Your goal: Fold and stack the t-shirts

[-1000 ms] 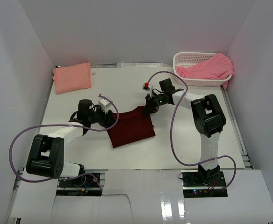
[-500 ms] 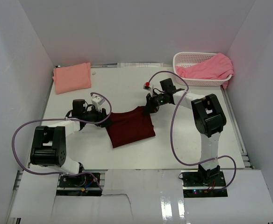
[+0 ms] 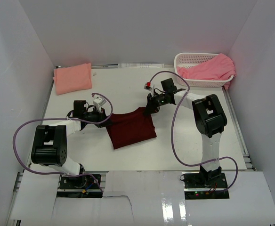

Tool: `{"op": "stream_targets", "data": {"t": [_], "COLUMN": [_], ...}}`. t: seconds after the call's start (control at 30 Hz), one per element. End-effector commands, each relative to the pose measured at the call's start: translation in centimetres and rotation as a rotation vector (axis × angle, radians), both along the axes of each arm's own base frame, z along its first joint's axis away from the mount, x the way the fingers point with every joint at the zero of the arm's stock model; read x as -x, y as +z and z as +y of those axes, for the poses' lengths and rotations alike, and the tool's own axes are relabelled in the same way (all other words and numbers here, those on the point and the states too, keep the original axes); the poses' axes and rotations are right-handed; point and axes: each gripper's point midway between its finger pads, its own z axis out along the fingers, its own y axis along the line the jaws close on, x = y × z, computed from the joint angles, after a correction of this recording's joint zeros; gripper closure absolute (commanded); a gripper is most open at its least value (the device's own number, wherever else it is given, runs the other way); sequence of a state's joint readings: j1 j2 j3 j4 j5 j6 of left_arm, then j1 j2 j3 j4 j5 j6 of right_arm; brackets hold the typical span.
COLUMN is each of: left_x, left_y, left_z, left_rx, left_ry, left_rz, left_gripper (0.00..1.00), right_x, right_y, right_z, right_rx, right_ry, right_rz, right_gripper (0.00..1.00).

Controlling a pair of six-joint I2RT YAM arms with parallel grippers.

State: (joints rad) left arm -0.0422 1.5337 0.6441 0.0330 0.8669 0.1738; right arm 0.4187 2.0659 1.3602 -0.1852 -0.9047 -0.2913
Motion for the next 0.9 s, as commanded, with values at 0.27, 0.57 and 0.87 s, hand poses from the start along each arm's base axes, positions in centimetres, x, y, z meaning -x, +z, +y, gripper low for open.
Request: {"op": "stream_targets", "data": {"t": [0.27,0.57,0.87], "left_x": [-1.1,-3.0,-5.1], "left_y": [4.7,5.6,1.7], "left_z": [-0.4,1.8,4.4], "left_rx": [0.069,0.089,-0.002], "left_ry": [-0.036,0.075,0.221], "left_rz": [-0.138,-0.142,-0.044], "left_gripper": [1.00,1.00,1.00], "right_x": [-1.8,-3.8,-7.6], "right_y": [3.8,4.7,2.1], "right_z": [1.0,2.1,3.7], "right_rx": [-0.068,-0.093,-0.093], "right_ry": [0.014,0.009,-0.030], "right_rz": [-0.031,-0.042,-0.018], "right_gripper": [0.92,0.92,0.92]}}
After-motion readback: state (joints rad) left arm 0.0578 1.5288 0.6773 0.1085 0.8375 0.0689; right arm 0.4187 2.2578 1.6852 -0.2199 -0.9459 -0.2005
